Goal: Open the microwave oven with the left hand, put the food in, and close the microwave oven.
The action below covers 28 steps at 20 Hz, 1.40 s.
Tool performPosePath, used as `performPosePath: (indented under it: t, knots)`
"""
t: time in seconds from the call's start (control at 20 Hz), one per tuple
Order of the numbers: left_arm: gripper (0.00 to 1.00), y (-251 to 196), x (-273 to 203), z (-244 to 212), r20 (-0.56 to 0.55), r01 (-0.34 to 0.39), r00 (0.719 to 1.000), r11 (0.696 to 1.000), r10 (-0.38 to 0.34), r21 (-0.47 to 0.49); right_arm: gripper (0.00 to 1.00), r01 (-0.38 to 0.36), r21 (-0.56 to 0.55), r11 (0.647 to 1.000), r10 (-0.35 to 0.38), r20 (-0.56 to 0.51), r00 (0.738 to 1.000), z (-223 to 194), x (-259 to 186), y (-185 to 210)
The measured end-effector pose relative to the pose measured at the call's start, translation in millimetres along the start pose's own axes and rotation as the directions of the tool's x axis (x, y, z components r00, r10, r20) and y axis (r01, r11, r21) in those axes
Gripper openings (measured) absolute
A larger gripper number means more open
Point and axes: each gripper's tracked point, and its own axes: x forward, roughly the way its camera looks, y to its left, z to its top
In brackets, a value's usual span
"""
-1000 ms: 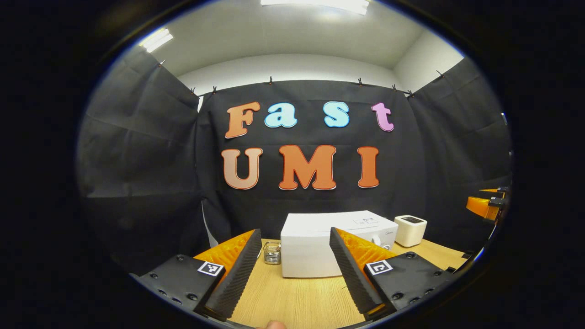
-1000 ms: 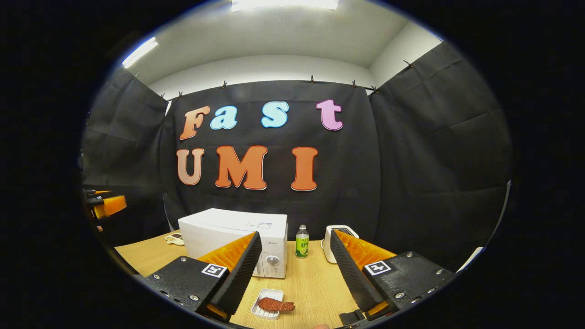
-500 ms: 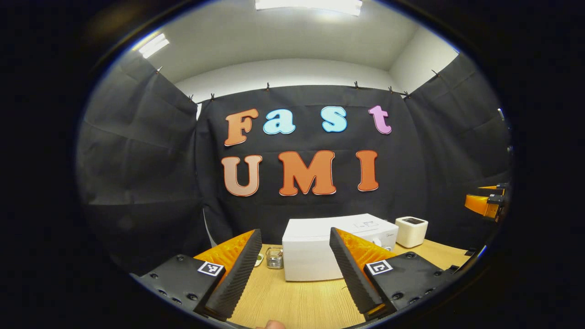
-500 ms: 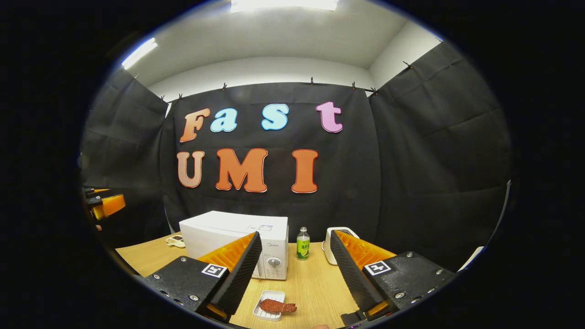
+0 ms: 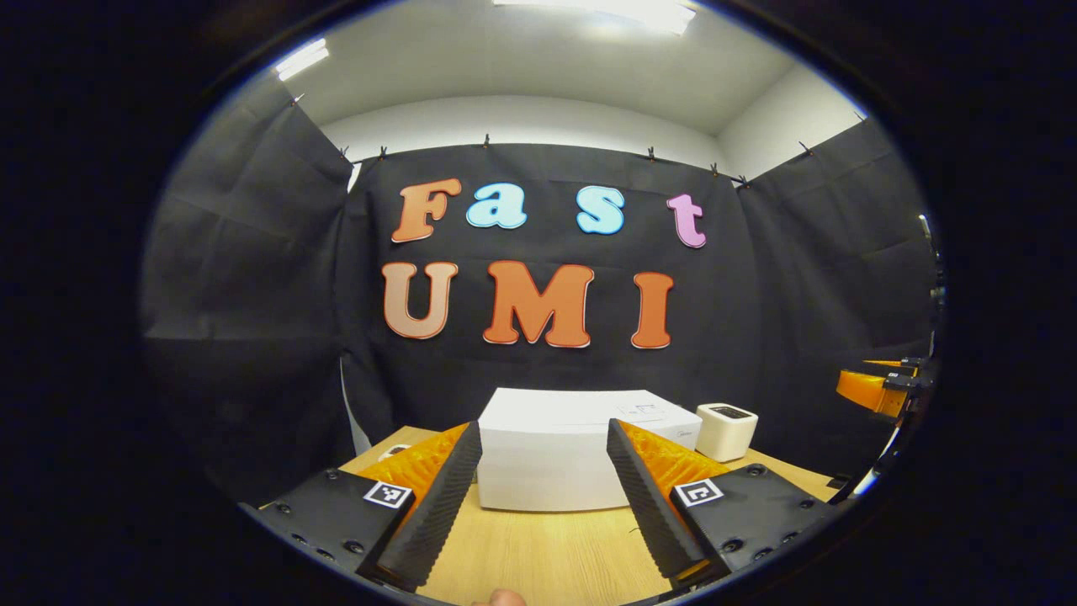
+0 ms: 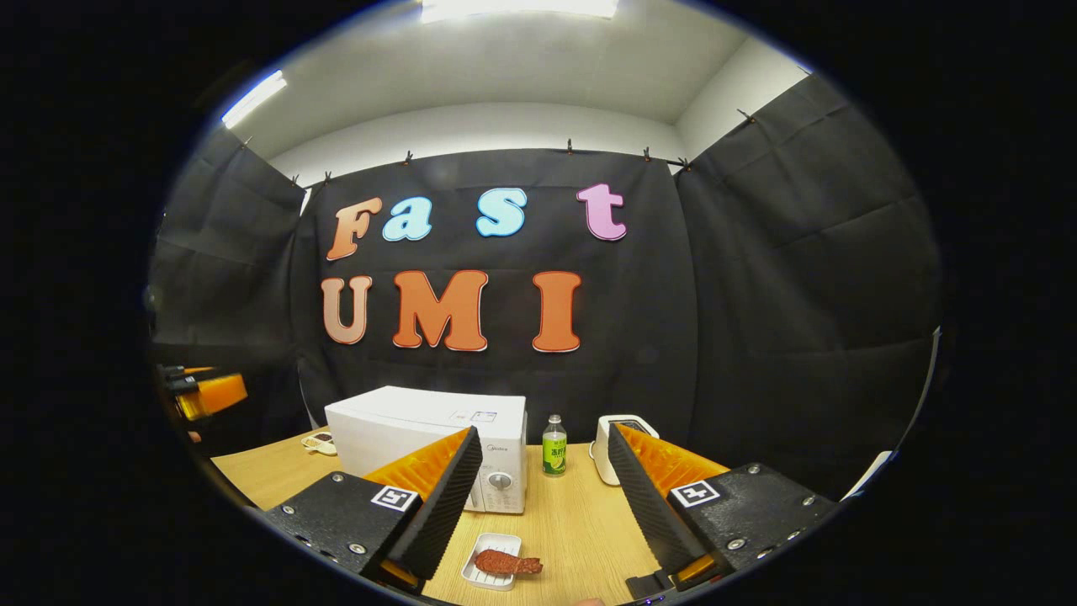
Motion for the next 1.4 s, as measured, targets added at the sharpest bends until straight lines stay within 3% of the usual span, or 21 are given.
performPosePath:
  t: [0.2, 0.4, 0.45, 0.6, 0.65, 0.7, 0.8, 1.15, 1.2, 1.25, 1.4]
  knots:
    - [0.98, -46.2, 28.5, -38.4, -0.030, 0.055, 0.998, 0.998, -0.054, 0.020, 0.94, 0.016, -0.003, 1.000, -0.016, -0.006, 1.000, -8.3, 3.3, -13.6]
    - [0.94, -90.2, 59.0, -77.5, -0.045, 0.087, 0.995, 0.996, -0.086, 0.025, 0.94, 0.039, 0.005, 0.999, -0.038, -0.040, 0.998, -28.0, 10.9, -34.4]
    - [0.97, -101.0, 67.6, -84.4, -0.042, 0.097, 0.995, 0.994, -0.095, 0.041, 0.94, 0.047, 0.006, 0.999, -0.047, -0.046, 0.998, -32.4, 13.5, -40.4]
    - [0.94, -130.9, 93.4, -113.7, -0.051, 0.126, 0.991, 0.988, -0.122, 0.089, 0.94, 0.067, 0.015, 0.998, -0.065, -0.072, 0.995, -47.5, 20.5, -56.0]
    - [1.00, -140.0, 102.7, -126.1, -0.067, 0.138, 0.989, 0.987, -0.133, 0.086, 0.94, 0.076, 0.016, 0.997, -0.074, -0.080, 0.994, -52.4, 22.0, -61.9]
    - [0.94, -146.4, 111.4, -135.6, -0.078, 0.144, 0.987, 0.987, -0.138, 0.076, 0.93, 0.085, 0.016, 0.996, -0.083, -0.088, 0.993, -56.6, 24.3, -68.5]
    - [0.99, -157.2, 129.2, -149.0, -0.088, 0.152, 0.985, 0.987, -0.148, 0.042, 0.93, 0.096, 0.026, 0.995, -0.093, -0.103, 0.990, -65.4, 27.5, -77.8]
    - [0.99, -170.7, 193.9, -190.5, -0.135, 0.097, 0.986, 0.995, -0.099, -0.023, 0.94, 0.122, 0.014, 0.992, -0.120, -0.121, 0.985, -82.1, 41.6, -104.3]
    - [0.94, -170.9, 202.3, -195.7, -0.146, 0.086, 0.985, 0.996, -0.088, -0.022, 0.94, 0.128, 0.009, 0.992, -0.126, -0.122, 0.984, -84.3, 43.7, -107.6]
    - [0.98, -170.2, 209.0, -201.9, -0.158, 0.073, 0.985, 0.997, -0.076, -0.021, 0.94, 0.134, 0.008, 0.991, -0.132, -0.124, 0.983, -87.4, 46.3, -110.9]
    - [0.95, -167.3, 222.6, -215.7, -0.168, 0.040, 0.985, 0.999, -0.036, 0.021, 0.94, 0.139, 0.016, 0.990, -0.135, -0.145, 0.980, -100.5, 51.8, -115.6]
